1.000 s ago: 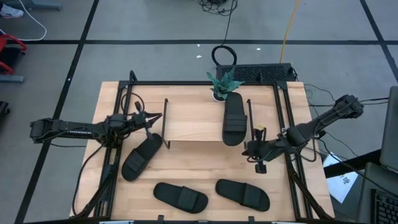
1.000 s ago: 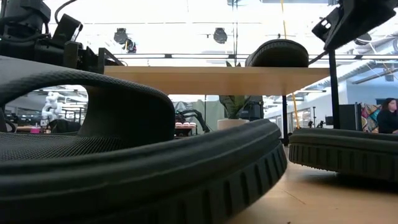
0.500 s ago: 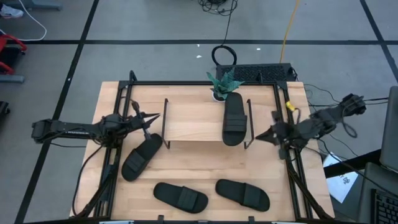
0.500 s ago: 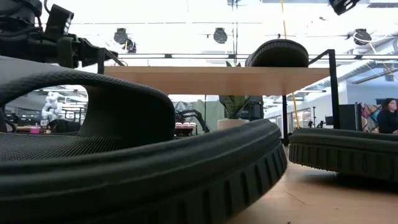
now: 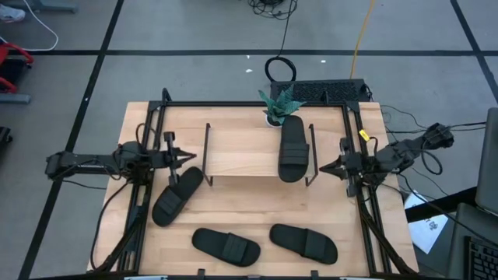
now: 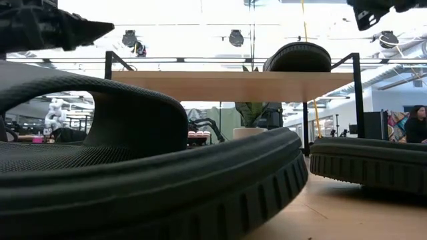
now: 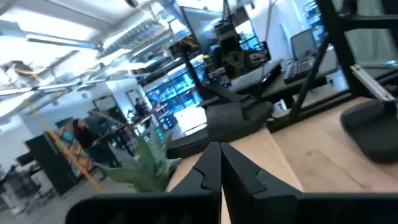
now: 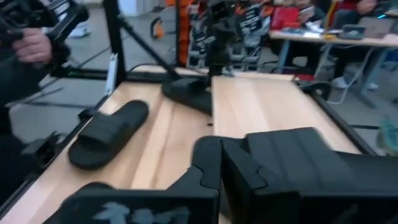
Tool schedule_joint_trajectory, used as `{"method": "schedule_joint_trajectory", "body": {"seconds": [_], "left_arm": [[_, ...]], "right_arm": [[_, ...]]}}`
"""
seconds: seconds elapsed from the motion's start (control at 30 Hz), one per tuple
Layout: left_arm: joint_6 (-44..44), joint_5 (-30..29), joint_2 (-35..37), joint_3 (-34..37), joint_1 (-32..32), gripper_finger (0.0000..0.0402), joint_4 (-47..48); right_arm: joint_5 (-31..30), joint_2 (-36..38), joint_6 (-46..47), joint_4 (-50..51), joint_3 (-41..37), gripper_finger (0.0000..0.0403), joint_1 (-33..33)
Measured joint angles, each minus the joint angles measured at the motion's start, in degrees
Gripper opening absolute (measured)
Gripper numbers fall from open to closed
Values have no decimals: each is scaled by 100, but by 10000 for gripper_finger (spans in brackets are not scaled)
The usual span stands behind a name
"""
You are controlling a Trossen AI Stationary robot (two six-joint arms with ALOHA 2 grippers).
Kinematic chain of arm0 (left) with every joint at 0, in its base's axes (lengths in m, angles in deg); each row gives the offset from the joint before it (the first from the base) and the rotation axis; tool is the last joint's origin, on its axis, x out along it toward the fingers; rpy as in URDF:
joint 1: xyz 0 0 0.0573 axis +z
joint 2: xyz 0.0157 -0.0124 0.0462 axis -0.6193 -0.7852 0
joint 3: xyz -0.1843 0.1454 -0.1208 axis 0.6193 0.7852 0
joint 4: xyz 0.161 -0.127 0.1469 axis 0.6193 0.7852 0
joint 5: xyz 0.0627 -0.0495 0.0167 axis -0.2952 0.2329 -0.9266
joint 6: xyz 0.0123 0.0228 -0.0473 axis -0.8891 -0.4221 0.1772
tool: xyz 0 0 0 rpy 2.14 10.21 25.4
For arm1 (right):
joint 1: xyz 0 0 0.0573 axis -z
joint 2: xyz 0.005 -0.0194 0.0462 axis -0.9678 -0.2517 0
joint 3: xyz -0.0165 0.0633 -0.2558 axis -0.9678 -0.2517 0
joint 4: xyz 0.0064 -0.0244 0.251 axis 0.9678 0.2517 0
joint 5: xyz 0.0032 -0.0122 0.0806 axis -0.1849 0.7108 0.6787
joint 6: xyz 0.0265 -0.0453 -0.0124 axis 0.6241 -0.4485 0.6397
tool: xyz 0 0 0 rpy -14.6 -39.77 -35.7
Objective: Pick and place slides into the shelf
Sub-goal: Put the left black slipper on the shelf
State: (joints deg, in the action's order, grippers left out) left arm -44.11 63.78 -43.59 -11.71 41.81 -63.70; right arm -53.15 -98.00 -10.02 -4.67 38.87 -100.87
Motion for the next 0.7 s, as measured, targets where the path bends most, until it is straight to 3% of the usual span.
{"method": "schedule_joint_trajectory", "body": {"seconds": [0.23, 0.4, 0.7], "left_arm": [[370, -24, 1, -946, 293, 2, 1456], [553, -24, 2, -1292, 261, 1, 2222], [1060, -264, 85, -1655, 146, 1, 2522]], "right_arm": [[368, 733, -42, 183, -77, 0, 648], [772, 1323, 45, 433, -128, 0, 750], [753, 2226, -144, 13, -802, 0, 748]]}}
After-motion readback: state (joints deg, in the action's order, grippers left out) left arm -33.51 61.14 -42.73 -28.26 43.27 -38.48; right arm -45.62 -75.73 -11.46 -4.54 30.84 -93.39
